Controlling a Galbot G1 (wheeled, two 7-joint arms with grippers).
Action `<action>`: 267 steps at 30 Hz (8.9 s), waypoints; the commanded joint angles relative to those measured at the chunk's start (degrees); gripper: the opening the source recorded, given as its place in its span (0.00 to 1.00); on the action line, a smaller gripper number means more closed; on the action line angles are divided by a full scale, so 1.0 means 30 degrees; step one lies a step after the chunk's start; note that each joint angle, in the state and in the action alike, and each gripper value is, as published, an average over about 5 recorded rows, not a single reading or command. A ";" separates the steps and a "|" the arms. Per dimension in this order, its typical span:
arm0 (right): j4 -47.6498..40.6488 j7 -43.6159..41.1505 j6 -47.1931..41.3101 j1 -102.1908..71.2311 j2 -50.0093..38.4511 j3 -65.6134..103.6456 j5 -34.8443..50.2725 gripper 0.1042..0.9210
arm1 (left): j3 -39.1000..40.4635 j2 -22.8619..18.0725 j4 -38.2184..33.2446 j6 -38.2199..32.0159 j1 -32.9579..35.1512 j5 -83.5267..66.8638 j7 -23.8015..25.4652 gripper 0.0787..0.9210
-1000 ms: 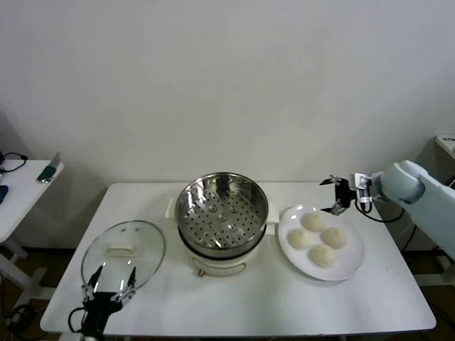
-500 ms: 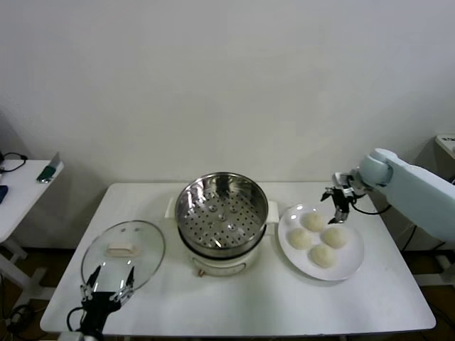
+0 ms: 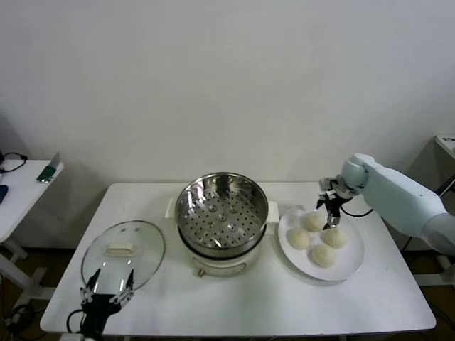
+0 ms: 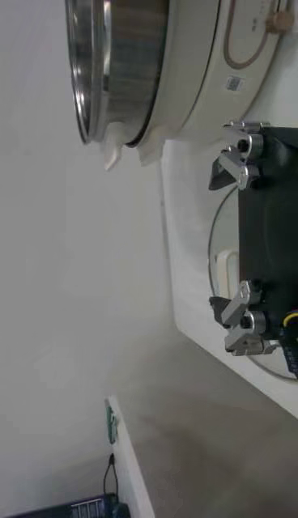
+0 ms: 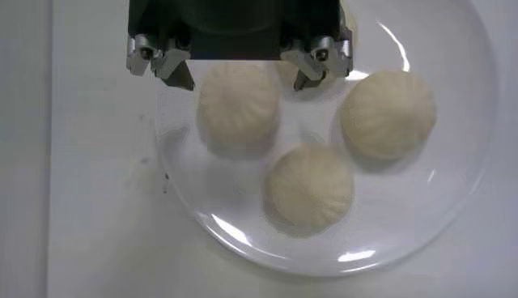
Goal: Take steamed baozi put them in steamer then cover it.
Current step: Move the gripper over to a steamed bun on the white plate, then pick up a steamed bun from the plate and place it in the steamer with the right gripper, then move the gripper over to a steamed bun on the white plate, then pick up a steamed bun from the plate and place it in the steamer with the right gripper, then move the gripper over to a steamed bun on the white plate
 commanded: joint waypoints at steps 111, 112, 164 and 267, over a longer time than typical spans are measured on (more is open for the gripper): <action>1.2513 0.1809 -0.1975 1.6550 -0.4827 -1.8617 1.3062 0.88 | 0.0504 -0.0113 0.0695 -0.0435 -0.0456 0.1233 -0.0372 0.88; 1.3149 0.2119 -0.2542 1.6423 -0.5222 -1.8885 1.3100 0.88 | 0.0496 -0.0112 0.0700 -0.0439 -0.0487 0.1231 -0.0372 0.88; 0.8547 0.6780 -0.7615 0.2888 -0.2177 -0.8918 0.9706 0.70 | 0.0453 -0.0226 0.1129 -0.0771 -0.0584 0.1748 -0.0546 0.88; 1.5862 0.2797 -0.4104 1.1377 -0.8950 -1.6168 0.8653 0.88 | 0.0376 -0.0176 0.0476 -0.0303 -0.1399 0.1677 -0.0318 0.88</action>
